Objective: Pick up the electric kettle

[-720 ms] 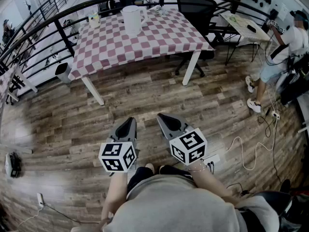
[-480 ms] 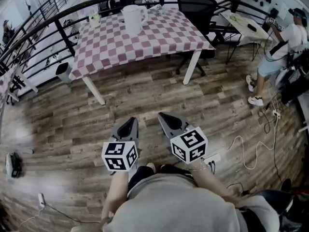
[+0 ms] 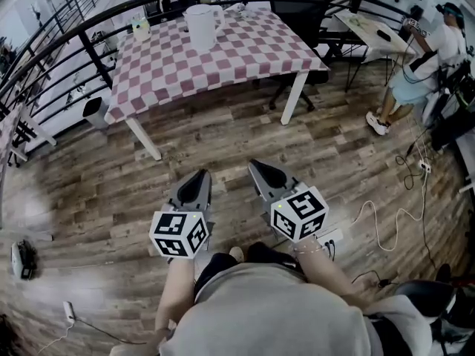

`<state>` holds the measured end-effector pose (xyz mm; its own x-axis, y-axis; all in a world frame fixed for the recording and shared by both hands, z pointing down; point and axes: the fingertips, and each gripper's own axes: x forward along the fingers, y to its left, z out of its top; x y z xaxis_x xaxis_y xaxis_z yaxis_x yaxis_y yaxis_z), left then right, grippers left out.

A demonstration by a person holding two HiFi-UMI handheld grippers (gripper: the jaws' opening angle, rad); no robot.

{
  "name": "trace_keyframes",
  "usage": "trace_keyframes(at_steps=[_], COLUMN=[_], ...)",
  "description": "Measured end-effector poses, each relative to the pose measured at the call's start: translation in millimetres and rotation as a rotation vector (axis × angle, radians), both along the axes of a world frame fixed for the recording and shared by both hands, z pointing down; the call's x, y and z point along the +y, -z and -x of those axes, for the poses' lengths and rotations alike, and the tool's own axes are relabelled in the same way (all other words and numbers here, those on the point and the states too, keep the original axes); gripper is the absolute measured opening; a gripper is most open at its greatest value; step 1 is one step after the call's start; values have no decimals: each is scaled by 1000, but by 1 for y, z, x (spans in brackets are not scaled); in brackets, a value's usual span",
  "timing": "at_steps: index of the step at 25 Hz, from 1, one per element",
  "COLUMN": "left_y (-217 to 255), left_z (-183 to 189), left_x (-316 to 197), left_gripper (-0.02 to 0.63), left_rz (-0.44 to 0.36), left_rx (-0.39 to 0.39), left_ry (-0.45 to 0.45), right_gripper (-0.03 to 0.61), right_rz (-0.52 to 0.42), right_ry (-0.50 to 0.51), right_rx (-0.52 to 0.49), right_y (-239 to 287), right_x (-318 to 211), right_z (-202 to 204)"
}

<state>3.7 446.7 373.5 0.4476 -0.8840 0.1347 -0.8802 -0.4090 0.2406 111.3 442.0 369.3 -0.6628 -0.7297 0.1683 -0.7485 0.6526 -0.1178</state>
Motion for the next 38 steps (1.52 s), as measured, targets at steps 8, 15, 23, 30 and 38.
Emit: trace_keyframes(at_steps=[8, 15, 23, 30, 38], left_y=[21, 6, -9, -7, -8], left_z=[14, 27, 40, 46, 39], left_x=[-25, -37, -101, -188, -280], left_gripper=[49, 140, 164, 164, 164], left_rz=[-45, -31, 14, 11, 25], left_rx=[9, 28, 9, -10, 2], left_ry=[-24, -12, 27, 66, 102], right_gripper=[46, 147, 179, 186, 190], right_rz=[-43, 12, 40, 44, 42], right_ry=[-21, -42, -2, 36, 52], right_rx=[17, 39, 35, 26, 9], right_y=[18, -3, -16, -19, -14], right_x=[-22, -32, -103, -195, -294], right_z=[12, 13, 22, 32, 22])
